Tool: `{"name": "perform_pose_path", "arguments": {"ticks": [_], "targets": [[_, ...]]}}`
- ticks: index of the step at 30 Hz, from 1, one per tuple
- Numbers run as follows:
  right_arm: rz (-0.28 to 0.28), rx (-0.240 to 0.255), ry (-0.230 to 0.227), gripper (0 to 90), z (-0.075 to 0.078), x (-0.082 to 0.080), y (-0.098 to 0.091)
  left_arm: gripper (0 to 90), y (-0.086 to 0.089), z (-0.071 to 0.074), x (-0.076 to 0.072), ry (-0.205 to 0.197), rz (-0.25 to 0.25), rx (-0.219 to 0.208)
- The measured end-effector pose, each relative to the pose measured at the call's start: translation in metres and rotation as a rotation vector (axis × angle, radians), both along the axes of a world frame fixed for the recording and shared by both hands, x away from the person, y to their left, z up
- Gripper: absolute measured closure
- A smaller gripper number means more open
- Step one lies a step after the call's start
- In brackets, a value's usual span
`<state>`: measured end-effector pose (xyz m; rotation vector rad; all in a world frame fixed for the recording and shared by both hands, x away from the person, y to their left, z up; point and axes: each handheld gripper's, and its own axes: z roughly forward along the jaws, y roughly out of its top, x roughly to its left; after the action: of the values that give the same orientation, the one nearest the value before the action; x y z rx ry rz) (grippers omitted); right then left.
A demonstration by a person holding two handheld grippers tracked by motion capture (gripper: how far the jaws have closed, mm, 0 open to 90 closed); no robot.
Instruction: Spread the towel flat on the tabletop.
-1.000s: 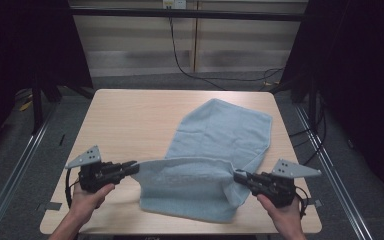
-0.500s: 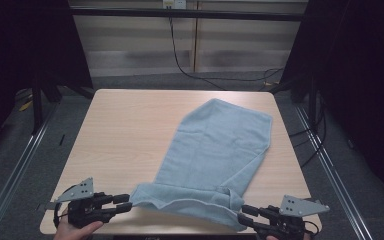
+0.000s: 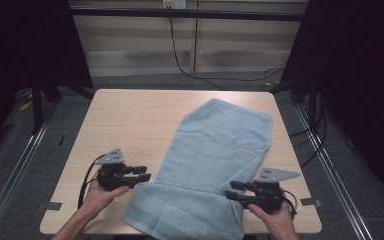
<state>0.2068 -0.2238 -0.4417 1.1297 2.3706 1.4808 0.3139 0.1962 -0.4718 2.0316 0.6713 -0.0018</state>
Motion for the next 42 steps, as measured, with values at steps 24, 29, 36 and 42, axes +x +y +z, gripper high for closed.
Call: {"name": "perform_pose_path", "arguments": {"ticks": [24,29,36,42], "targets": [[-0.358,-0.13,0.004,88.0,-0.027,-0.059,-0.055,72.3,0.003,-0.028,-0.061,-0.002,-0.032,0.182],[-0.372,-0.168,0.017,74.1,-0.032,-0.065,-0.058,72.4,0.01,-0.026,-0.063,0.01,-0.015,0.192],[-0.283,-0.101,0.009,66.7,-0.026,-0.038,-0.049,71.0,0.008,-0.024,-0.042,0.017,0.066,0.222],[-0.151,-0.109,0.017,66.3,-0.022,-0.014,-0.011,64.9,0.003,-0.022,-0.019,0.005,0.085,0.231]]}}
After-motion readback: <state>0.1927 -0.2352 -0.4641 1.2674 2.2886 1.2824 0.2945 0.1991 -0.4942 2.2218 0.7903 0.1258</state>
